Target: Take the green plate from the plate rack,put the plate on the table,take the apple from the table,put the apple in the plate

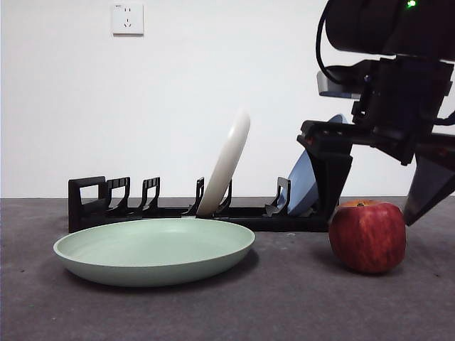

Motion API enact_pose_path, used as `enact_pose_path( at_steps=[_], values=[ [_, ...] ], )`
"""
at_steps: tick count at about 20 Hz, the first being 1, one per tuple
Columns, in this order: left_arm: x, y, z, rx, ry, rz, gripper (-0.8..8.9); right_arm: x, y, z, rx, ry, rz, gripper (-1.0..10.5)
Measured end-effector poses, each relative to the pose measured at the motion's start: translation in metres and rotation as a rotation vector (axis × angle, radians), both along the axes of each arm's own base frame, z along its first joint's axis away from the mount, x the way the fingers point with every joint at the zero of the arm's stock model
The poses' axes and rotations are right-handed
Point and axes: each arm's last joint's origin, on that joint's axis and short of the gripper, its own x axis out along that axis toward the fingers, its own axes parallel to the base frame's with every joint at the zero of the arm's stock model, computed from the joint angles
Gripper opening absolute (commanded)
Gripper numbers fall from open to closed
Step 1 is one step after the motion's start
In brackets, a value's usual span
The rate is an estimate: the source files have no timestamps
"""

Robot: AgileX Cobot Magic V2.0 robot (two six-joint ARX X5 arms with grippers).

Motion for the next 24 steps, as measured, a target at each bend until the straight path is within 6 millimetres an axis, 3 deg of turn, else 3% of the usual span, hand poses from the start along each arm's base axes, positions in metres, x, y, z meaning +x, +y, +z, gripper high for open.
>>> enact_pose_path(
  at_steps=[2,5,11,14,19,22,24],
  values=[
    [0.000,0.000,-0.001,0.011,0.009,0.000,1.98,0.001,0.000,-0.003,-0.006,0.016,0.002,3.6],
    [0.000,0.000,-0.001,0.011,0.010,0.000,1.98,0.001,0.000,-0.004,-0.008,0.017,0.008,0.0],
    [0.000,0.000,-0.002,0.014,0.012,0.000,1.98,0.002,0.001,0.004,-0.006,0.050,0.018,-0.1],
    [0.000,0.000,-0.002,0.014,0.012,0.000,1.98,0.010,0.012,0.034,0.092,0.033,0.063,-0.1],
    [0.000,0.001,-0.002,0.016,0.010,0.011,1.97,0.009,0.052,0.102,0.283,-0.100,0.234,-0.1],
    [0.000,0.001,-0.002,0.020,0.010,0.022,1.97,-0.002,0.077,0.126,0.350,-0.191,0.330,-0.1],
    [0.000,0.002,-0.006,0.054,0.029,0.048,1.97,-0.005,0.089,0.132,0.380,-0.224,0.367,-0.1]
  ],
)
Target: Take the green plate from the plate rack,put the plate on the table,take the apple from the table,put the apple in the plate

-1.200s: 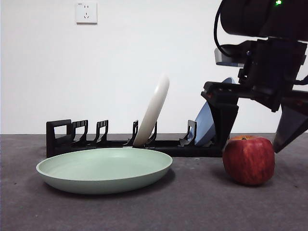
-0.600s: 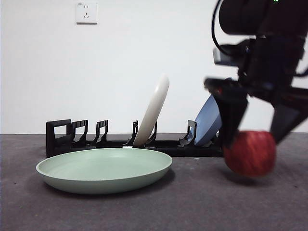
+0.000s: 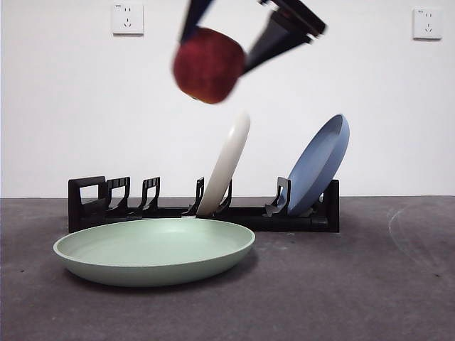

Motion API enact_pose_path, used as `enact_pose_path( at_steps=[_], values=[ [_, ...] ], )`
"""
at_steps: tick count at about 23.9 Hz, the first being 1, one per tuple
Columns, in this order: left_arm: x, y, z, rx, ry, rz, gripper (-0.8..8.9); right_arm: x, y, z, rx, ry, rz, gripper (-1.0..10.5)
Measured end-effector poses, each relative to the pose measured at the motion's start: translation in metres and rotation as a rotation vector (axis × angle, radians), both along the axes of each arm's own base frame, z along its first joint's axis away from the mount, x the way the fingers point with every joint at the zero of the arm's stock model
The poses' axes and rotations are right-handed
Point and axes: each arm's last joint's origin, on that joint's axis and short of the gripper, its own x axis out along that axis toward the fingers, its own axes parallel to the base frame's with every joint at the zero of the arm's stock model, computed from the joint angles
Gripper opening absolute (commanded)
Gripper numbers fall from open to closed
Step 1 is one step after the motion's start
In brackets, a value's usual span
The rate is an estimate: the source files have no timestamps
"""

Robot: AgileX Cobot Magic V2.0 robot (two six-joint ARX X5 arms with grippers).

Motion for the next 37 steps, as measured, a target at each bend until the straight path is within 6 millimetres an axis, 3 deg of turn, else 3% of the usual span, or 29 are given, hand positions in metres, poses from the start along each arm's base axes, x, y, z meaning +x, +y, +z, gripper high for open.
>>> enact_pose_path(
  at_steps=[3,8,13,16,37],
  values=[
    [0.000,0.001,-0.002,0.019,0.005,0.027,1.97,0.008,0.020,-0.010,-0.027,0.020,0.021,-0.1],
    [0.000,0.001,-0.002,0.019,0.004,0.027,1.97,0.035,0.051,-0.050,-0.109,0.102,0.027,-0.1],
    [0.000,0.001,-0.002,0.019,0.004,0.027,1.97,0.047,0.063,-0.098,-0.222,0.214,0.027,-0.1],
    [0.000,0.001,-0.002,0.019,0.004,0.027,1.97,0.050,0.066,-0.114,-0.255,0.244,0.025,-0.1],
    [0.000,0.001,-0.002,0.021,0.002,0.026,1.97,0.047,0.071,-0.121,-0.304,0.219,0.032,-0.1]
  ],
)
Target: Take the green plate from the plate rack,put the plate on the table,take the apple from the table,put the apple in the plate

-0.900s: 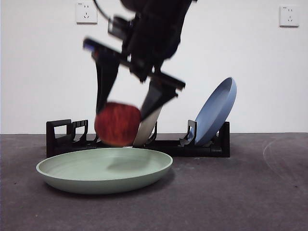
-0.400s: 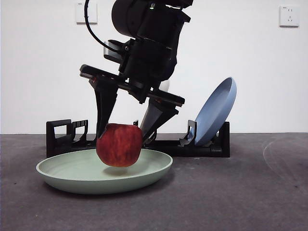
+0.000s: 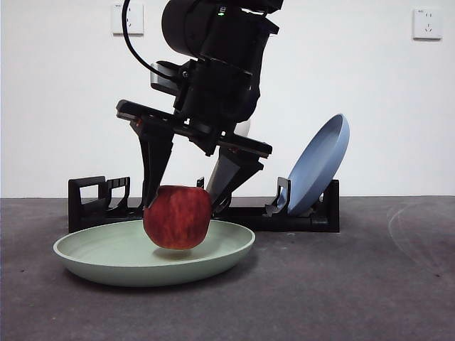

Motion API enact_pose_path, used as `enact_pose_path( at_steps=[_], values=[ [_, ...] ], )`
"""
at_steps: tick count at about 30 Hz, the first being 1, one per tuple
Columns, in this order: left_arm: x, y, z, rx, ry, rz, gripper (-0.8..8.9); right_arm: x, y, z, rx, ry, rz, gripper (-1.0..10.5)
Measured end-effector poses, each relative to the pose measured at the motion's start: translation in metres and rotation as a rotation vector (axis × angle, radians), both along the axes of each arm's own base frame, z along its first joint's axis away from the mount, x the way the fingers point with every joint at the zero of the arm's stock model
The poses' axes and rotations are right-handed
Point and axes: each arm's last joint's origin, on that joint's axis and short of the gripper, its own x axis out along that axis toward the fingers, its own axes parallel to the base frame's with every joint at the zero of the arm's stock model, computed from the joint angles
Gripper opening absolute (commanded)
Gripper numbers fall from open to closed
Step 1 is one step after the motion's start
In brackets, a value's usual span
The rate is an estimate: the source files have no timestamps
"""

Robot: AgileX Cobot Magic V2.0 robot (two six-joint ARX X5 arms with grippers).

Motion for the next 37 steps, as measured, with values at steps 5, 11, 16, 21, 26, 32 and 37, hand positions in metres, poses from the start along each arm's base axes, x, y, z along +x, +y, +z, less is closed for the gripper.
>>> enact_pose_path(
  at_steps=[5,11,16,21,26,32,37],
  values=[
    [0.000,0.000,0.000,0.000,0.000,0.000,1.97,0.000,0.000,0.000,-0.005,-0.007,0.010,-0.1],
    [0.000,0.000,0.000,0.000,0.000,0.000,1.97,0.001,0.001,-0.005,-0.020,-0.005,0.035,-0.1],
    [0.000,0.000,0.000,0.000,0.000,0.000,1.97,0.003,0.004,-0.009,-0.022,-0.009,0.050,-0.1],
    [0.000,0.000,0.000,0.000,0.000,0.000,1.97,0.003,0.004,-0.008,-0.020,-0.010,0.053,3.2],
    [0.000,0.000,0.000,0.000,0.000,0.000,1.97,0.003,0.004,-0.009,-0.020,-0.007,0.054,5.7],
    [0.000,0.000,0.000,0.000,0.000,0.000,1.97,0.003,0.004,-0.014,-0.020,0.027,0.056,5.7],
    [0.000,0.000,0.000,0.000,0.000,0.000,1.97,0.001,0.003,-0.015,-0.035,0.055,0.053,5.7]
  ],
)
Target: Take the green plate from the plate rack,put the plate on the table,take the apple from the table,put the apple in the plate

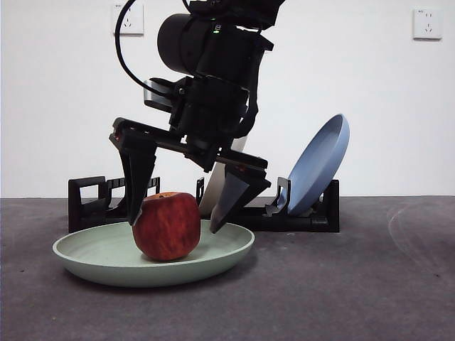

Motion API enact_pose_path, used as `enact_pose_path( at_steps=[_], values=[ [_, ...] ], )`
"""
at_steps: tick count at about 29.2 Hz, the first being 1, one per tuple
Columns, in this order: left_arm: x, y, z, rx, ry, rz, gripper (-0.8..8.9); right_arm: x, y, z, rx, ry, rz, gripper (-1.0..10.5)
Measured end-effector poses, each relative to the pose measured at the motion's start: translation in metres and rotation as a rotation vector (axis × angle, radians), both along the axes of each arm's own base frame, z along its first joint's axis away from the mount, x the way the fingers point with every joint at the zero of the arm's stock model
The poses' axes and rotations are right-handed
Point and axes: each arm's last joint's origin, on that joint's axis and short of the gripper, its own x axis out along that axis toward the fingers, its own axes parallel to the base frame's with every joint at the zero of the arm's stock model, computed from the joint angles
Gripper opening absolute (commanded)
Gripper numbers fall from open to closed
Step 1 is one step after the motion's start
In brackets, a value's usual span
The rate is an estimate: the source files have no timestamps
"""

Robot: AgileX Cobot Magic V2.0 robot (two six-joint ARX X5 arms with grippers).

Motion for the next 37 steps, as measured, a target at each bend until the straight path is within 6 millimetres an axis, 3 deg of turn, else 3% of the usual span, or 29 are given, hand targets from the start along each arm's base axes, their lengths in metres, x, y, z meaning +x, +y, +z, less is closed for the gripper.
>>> enact_pose_path(
  at_steps=[5,11,17,26,32,37],
  values=[
    [0.000,0.000,0.000,0.000,0.000,0.000,1.97,0.001,0.002,0.021,-0.012,0.021,0.003,5.6],
    [0.000,0.000,0.000,0.000,0.000,0.000,1.97,0.002,0.005,0.080,0.015,0.018,0.036,5.6],
    [0.001,-0.001,0.001,0.001,-0.003,0.011,1.97,-0.009,-0.004,0.133,-0.010,-0.023,0.089,5.6],
    [0.019,-0.020,0.006,0.085,0.027,0.043,1.97,-0.068,-0.048,0.210,-0.039,-0.239,0.093,5.6],
    [0.036,-0.040,0.010,0.154,0.042,0.030,1.96,-0.108,-0.080,0.255,-0.001,-0.427,0.060,5.0],
    [0.050,-0.056,0.016,0.165,0.024,0.026,1.93,-0.145,-0.121,0.287,0.110,-0.506,0.049,5.0]
  ],
)
